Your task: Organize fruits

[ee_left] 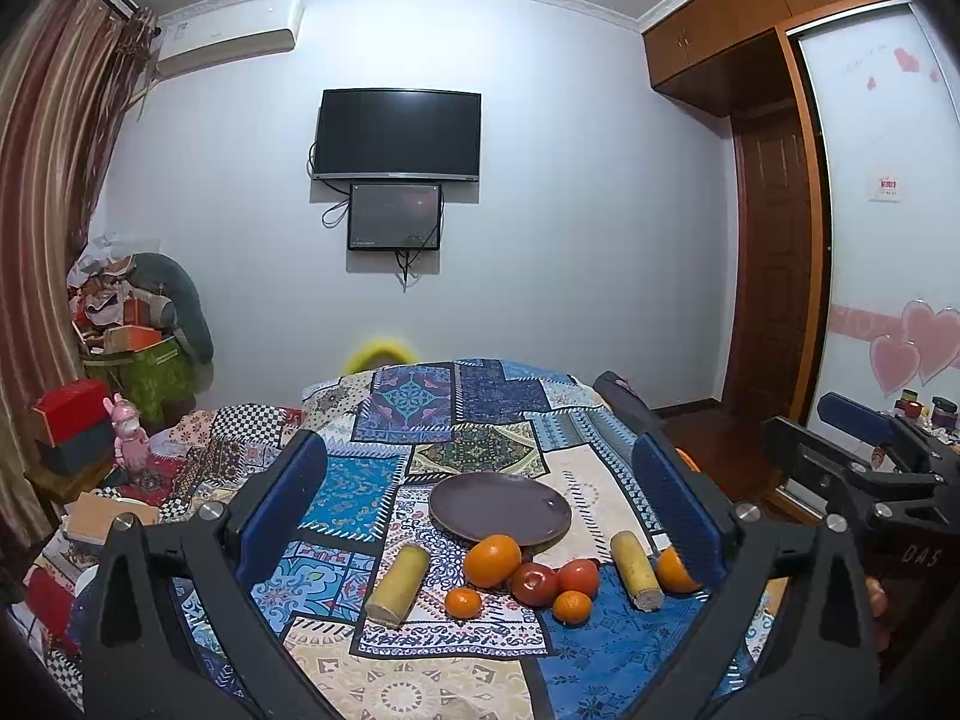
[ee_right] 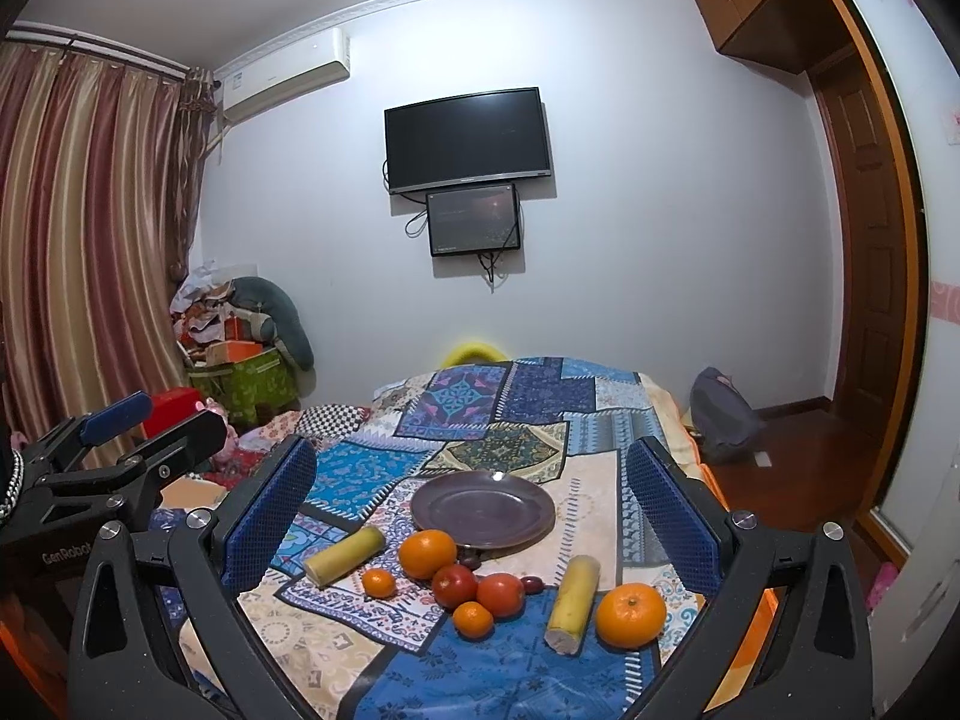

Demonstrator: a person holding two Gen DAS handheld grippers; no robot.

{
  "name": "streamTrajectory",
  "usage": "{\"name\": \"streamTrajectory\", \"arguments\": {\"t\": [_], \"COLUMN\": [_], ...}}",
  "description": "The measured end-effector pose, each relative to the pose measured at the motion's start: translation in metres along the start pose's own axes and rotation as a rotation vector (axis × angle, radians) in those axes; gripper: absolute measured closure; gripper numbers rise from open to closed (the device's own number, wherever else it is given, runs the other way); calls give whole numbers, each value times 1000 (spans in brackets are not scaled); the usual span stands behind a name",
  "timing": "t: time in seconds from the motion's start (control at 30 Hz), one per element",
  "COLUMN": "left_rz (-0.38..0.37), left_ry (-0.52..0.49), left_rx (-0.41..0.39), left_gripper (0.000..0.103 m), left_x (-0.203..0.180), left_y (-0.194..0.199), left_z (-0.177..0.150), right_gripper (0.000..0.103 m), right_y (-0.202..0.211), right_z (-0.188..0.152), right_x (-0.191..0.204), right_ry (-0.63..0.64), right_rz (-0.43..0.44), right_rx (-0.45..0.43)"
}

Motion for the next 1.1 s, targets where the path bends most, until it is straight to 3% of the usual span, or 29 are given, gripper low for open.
{"name": "streamTrajectory", "arguments": {"t": [0.5, 0.63, 0.77, 0.87, 0.97, 1.1], "left_rz": [-2, -32, -46, -61, -82, -122], "left_ry": [-6, 6, 3, -7, -20, -20], "left_rx": [0, 21, 50, 81, 111, 186], "left_gripper": [0, 1, 13, 17, 25, 28], "left_x": [0, -3, -6, -12, -17, -22], "left_y": [-1, -5, -15, -25, -37, -58], "left_z": [0, -2, -6, -12, -20, -35], "right_gripper": [0, 4, 15, 22, 24, 28], "right_y": [-5, -10, -17, -21, -25, -30], "right_z": [0, -4, -10, -17, -26, -40], "right_x": [-4, -11, -22, -31, -41, -56], "right_ry": [-1, -15, -36, -39, -34, -20], "right_rz": [-12, -17, -17, -25, -40, -64], "right_rx": [16, 38, 77, 109, 142, 194]}}
Point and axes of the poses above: each gripper's, at about its wrist camera, not at the fingertips, and y roughly against the way its jaws point, x to its left, z to its top, the point moved 9 cm from there along -y, roughly the way its jaws point, and after that the axes turned 1 degree about -x, right-handed, at the moved point
